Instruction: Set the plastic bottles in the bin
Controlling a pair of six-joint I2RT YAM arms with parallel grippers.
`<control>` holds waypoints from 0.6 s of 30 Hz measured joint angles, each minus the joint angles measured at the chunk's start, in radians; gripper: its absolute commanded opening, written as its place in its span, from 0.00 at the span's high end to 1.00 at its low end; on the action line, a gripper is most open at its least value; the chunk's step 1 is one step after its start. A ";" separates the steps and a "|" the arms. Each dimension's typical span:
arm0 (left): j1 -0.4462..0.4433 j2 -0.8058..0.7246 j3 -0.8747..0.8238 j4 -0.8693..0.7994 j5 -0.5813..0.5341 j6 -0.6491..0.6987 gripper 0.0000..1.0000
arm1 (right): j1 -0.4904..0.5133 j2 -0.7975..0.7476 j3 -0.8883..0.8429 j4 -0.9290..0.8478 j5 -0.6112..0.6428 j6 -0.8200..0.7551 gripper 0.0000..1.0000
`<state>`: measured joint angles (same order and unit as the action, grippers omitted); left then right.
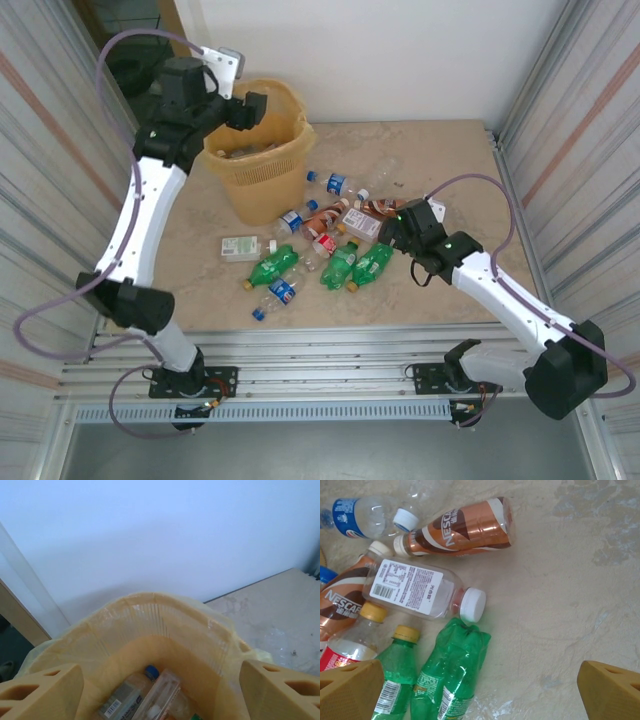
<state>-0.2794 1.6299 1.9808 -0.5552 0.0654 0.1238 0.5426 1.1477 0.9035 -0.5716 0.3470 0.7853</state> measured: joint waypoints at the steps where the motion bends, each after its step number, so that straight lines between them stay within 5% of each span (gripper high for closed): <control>1: -0.005 -0.032 -0.037 0.018 -0.002 -0.002 0.14 | 0.000 -0.002 -0.001 0.002 -0.005 0.001 0.02; 18: -0.019 -0.626 -0.777 0.299 -0.012 -0.229 0.01 | 0.063 0.058 -0.005 0.023 -0.035 0.080 0.01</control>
<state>-0.2985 1.0035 1.2037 -0.2565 0.0532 -0.1055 0.6060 1.2057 0.8989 -0.5488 0.3122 0.8654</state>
